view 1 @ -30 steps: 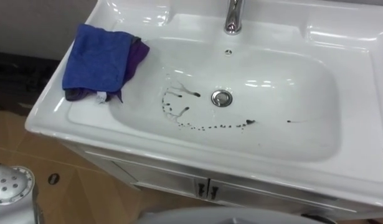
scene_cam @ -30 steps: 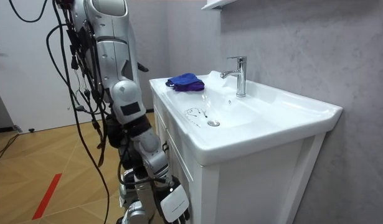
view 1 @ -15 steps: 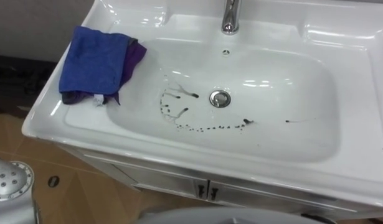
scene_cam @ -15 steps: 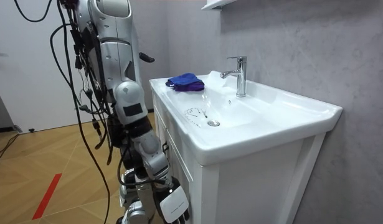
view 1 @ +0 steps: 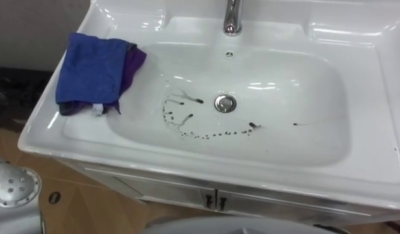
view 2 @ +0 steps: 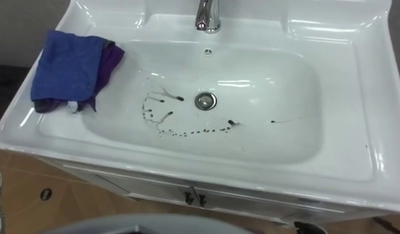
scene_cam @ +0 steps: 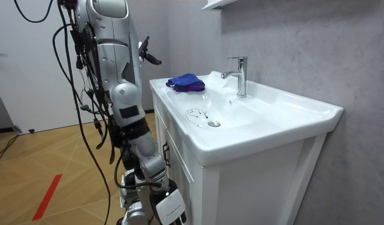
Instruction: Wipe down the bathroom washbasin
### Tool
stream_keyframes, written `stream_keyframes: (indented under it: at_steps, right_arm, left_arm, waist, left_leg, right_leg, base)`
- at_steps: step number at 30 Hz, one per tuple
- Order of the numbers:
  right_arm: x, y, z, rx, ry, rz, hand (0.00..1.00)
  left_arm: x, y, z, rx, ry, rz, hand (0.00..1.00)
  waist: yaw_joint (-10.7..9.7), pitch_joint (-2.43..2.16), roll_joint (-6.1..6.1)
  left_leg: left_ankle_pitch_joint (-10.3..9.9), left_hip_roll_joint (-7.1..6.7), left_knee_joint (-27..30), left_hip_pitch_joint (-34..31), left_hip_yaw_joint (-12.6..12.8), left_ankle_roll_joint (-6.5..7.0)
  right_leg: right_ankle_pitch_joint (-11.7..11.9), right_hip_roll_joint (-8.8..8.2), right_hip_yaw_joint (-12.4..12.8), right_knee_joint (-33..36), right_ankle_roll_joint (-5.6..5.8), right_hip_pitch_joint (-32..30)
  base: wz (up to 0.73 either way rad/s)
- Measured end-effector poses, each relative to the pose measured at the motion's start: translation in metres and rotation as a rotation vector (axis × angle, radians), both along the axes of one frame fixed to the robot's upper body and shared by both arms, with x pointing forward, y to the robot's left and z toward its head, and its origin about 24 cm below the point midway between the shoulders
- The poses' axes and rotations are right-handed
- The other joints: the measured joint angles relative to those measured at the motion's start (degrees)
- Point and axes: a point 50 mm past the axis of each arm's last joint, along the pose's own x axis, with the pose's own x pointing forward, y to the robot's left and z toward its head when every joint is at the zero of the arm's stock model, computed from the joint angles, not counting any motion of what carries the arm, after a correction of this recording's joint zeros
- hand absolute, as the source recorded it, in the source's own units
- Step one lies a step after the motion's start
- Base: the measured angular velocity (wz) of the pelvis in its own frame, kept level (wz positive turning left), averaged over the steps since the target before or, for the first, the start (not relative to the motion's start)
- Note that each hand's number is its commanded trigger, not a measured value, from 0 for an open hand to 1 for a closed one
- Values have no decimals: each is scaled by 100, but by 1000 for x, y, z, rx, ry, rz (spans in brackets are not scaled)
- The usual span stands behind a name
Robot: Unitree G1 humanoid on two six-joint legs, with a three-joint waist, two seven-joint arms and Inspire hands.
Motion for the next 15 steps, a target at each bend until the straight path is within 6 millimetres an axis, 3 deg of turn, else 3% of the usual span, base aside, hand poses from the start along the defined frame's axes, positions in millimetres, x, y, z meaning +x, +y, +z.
stream_keyframes:
  at_steps: [9, 15]
  right_arm:
    - [-3, 4, -2, 12, 46, 28, 0]
    - [-4, 6, -3, 31, 60, 56, 0]
  left_arm:
    - [23, -31, -17, -63, 150, -208, 0]
    - [26, -34, -19, -73, 186, -263, 0]
  waist:
    - [-157, 4, -83]
    - [-187, -5, -98]
  left_leg:
    - [0, 15, -1, 0, 110, 0]
    - [0, 32, 2, 31, 205, 0]
  right_leg:
    - [5, 3, 43, 35, 6, -12]
    - [7, 18, 162, 72, 2, -42]
  base:
    - [-2]
    - [-9]
